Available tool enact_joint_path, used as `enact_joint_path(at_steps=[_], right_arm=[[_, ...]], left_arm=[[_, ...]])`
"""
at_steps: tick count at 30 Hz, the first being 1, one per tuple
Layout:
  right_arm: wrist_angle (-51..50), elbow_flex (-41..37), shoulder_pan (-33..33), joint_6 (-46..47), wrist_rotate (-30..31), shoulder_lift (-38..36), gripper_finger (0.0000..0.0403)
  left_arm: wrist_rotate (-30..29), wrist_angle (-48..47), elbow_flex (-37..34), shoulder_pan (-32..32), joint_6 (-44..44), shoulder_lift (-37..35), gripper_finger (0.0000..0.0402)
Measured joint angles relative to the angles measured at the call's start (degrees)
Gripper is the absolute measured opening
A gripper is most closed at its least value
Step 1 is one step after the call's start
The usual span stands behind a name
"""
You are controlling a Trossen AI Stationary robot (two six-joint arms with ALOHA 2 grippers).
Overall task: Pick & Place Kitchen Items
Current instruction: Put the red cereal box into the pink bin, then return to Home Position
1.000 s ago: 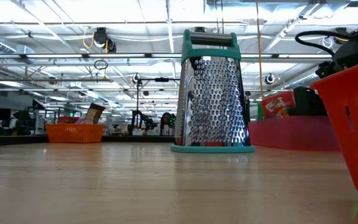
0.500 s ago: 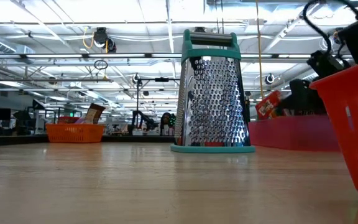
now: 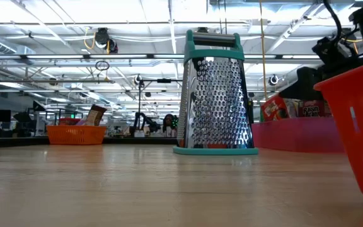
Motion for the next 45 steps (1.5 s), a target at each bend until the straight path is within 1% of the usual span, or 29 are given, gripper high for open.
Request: enact_joint_path(at_steps=[3,5,9,13,17,19,22,25,28,30,31,33,35,37,40,41,45], right_arm=[[0.9,0.1,1.4,-3.8,3.2,-2.0,0.0186],[1.7,0.0,2.3,-6.4,4.2,-3.5,0.0179],[6.6,0.0,4.3,-13.0,4.4,-6.4,0.0169],[13.9,0.1,7.0,-20.4,4.5,-9.0,0.0164],[20.9,0.4,10.9,-27.7,4.5,-11.3,0.0164],[21.8,1.4,13.6,-30.8,4.5,-12.4,0.0163],[20.9,3.4,18.9,-35.3,4.6,-13.6,0.0159],[21.5,6.1,25.4,-37.6,4.2,-14.6,0.0153],[21.0,7.6,32.4,-39.3,4.4,-15.5,0.0143],[21.2,7.8,37.4,-44.9,4.6,-16.7,0.0135],[21.2,7.8,39.9,-47.0,5.7,-17.2,0.0131],[20.9,7.8,45.4,-48.6,10.1,-18.4,0.0125],[21.1,7.8,50.7,-49.8,14.1,-19.7,0.0119],[21.6,7.0,56.0,-50.1,14.5,-21.3,0.0113],[22.4,5.4,61.4,-50.1,11.6,-24.1,0.0105],[22.8,4.6,62.2,-49.5,10.7,-24.9,0.0102],[23.1,1.4,61.6,-46.9,2.1,-27.9,0.0089]], left_arm=[[0.0,0.0,0.0,0.0,0.0,0.0,0.0218],[0.0,0.0,0.0,0.0,0.0,0.0,0.0218],[0.0,0.0,0.0,0.0,0.0,0.0,0.0218],[0.0,0.0,0.0,0.0,-0.1,0.0,0.0218],[0.0,0.0,0.0,0.0,1.4,0.0,0.0218],[-0.8,0.0,0.0,0.0,1.8,0.0,0.0218],[-3.2,0.0,0.0,0.0,2.0,0.0,0.0218],[-4.0,-0.6,0.0,0.2,3.1,0.0,0.0218],[-4.3,-2.4,0.0,1.0,2.1,0.0,0.0218],[-4.5,-3.4,0.0,1.6,1.8,-0.2,0.0218],[-5.1,-4.5,0.0,1.7,1.9,-0.7,0.0218],[-7.3,-5.6,0.0,2.2,1.6,-1.7,0.0218],[-10.5,-7.8,-0.5,2.3,0.7,-3.5,0.0218],[-12.2,-7.5,-2.7,2.3,0.2,-5.9,0.0218],[-12.3,-2.1,-10.7,2.3,0.3,-11.0,0.0218],[-12.1,0.8,-14.3,2.4,0.5,-13.0,0.0218],[-10.4,15.4,-29.4,3.1,1.9,-21.0,0.0218]])
